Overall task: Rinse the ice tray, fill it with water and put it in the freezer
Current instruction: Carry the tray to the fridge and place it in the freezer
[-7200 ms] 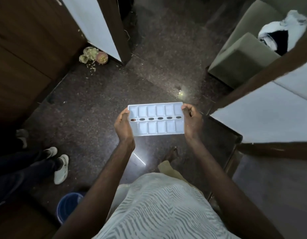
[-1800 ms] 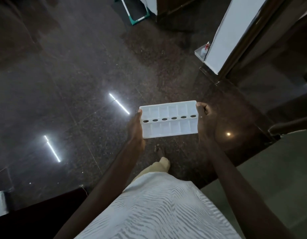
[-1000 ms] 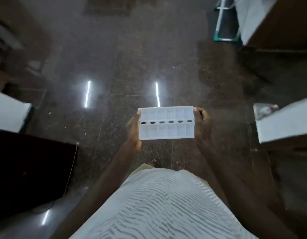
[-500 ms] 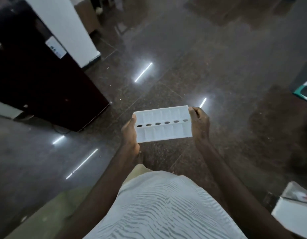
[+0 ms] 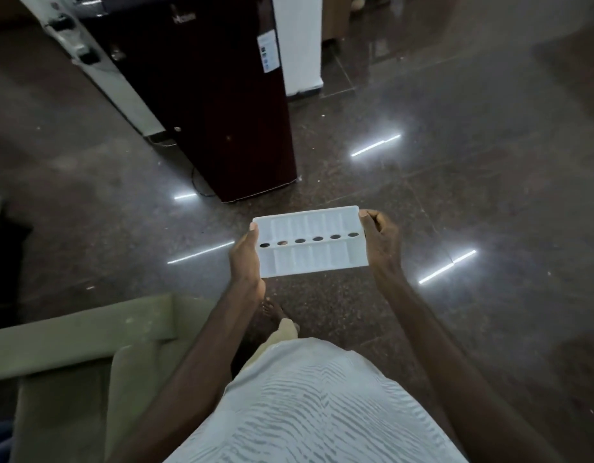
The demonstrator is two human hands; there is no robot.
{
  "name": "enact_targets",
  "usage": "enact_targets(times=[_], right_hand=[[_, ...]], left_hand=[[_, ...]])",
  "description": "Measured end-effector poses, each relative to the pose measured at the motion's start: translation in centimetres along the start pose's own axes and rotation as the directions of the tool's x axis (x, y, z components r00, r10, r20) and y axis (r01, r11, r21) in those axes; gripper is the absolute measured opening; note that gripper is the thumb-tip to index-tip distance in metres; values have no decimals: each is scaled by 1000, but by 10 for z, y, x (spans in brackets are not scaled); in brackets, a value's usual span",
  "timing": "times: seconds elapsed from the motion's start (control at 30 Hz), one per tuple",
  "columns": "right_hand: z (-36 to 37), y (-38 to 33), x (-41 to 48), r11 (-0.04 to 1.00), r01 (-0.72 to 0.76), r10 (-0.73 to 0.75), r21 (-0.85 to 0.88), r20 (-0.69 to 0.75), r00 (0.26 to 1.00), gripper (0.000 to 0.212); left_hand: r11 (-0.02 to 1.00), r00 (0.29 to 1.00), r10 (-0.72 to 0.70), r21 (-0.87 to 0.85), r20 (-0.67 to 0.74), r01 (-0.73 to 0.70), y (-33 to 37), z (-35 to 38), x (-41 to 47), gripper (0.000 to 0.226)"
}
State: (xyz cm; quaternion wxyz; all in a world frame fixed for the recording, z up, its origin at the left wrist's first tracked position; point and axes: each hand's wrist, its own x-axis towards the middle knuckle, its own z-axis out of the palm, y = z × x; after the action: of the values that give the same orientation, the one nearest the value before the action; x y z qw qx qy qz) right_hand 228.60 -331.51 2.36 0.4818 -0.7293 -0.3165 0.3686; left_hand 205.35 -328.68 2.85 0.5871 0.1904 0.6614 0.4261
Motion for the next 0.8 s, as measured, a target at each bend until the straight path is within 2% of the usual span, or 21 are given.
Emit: enact_targets(times=[0.37,0.8], right_hand=[[137,-57,77,994,84,-71,-74,166,984,26],[266,-128,155,967,217,-165,-131,327,930,31]], left_hand=[[993,992,36,-105,-120,-49,86,-40,101,40],[985,974,7,-168,-228,-46,174,-75,196,35]])
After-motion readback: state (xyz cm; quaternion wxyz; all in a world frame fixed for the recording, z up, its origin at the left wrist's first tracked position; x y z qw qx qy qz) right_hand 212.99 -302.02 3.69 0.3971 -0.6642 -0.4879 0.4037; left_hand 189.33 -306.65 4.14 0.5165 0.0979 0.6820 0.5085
